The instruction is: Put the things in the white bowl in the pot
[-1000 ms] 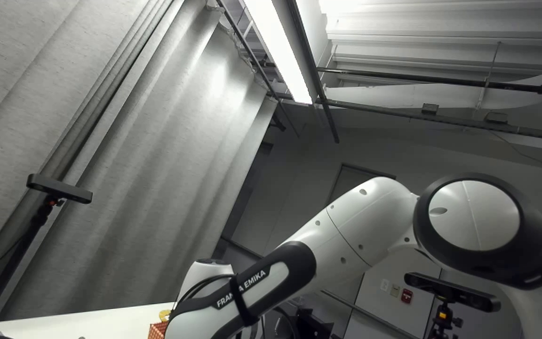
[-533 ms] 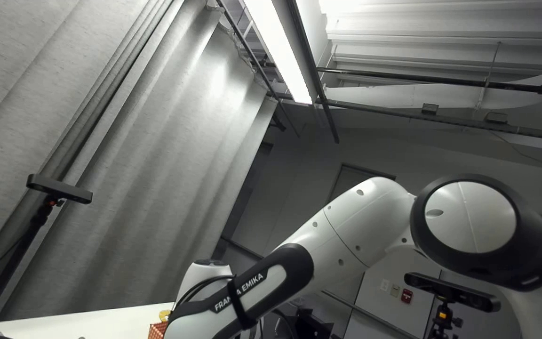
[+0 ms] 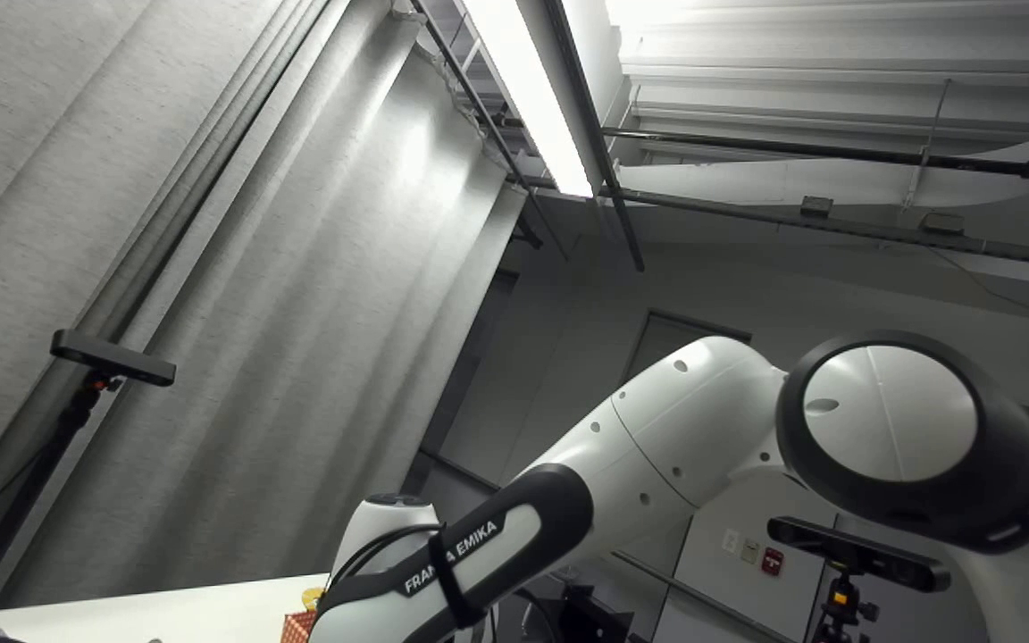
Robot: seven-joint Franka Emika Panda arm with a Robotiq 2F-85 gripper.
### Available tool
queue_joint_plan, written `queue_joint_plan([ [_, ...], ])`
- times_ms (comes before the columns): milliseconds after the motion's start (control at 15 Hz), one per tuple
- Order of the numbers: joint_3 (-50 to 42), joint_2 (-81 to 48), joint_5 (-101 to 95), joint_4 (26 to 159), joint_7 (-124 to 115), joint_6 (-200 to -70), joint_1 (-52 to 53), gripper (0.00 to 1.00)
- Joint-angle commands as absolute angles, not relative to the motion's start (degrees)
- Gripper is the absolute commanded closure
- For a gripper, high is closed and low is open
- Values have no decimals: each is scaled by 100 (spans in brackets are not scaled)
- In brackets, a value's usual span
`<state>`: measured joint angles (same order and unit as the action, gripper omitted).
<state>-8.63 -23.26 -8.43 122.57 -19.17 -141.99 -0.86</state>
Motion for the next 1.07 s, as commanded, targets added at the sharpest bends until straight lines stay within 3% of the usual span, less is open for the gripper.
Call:
queue_joint_plan([
  [0,-969,-2370,-916,12176,-2087,-14193,30,13],
  [133,-960,-2371,-899,12178,-2080,-14209,23,0],
  [467,-943,-2401,-891,12223,-2007,-14646,-5,0],
  [933,-1351,-2726,-1319,12258,-1978,-16628,245,0],
  [1000,-1480,-2492,-1347,11942,-1613,-16440,76,0],
])
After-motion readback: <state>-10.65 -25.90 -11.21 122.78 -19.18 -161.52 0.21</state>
